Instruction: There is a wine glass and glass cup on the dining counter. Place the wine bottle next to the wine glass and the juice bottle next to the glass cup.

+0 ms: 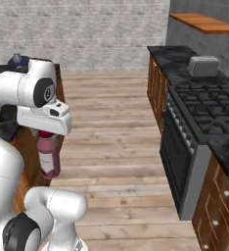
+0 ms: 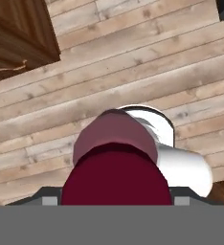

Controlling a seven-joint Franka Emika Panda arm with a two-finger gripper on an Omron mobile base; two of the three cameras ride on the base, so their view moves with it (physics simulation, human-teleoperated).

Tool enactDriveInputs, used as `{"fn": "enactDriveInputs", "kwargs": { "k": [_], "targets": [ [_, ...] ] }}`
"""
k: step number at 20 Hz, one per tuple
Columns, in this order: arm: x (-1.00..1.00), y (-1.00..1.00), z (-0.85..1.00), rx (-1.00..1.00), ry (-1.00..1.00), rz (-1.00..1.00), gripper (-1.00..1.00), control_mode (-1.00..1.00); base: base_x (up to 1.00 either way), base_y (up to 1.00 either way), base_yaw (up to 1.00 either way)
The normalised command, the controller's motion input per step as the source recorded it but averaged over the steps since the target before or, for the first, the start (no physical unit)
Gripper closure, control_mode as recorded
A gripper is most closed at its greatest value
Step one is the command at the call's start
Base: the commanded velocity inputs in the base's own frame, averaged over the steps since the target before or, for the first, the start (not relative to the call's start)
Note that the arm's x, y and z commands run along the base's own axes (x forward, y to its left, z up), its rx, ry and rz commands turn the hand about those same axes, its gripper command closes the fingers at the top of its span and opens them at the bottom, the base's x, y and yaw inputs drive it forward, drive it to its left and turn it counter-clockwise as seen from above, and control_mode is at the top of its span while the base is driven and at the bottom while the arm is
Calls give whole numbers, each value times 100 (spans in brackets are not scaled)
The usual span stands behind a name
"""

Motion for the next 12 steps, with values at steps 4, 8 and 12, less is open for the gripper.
{"fn": "enactDriveInputs", "kwargs": {
  "k": [4,8,12],
  "targets": [
    [0,0,0,0,0,0,100,100,34,0,58],
    [0,0,0,0,0,0,100,100,59,-10,13],
    [0,0,0,0,0,0,100,100,78,-13,1]
  ]
}}
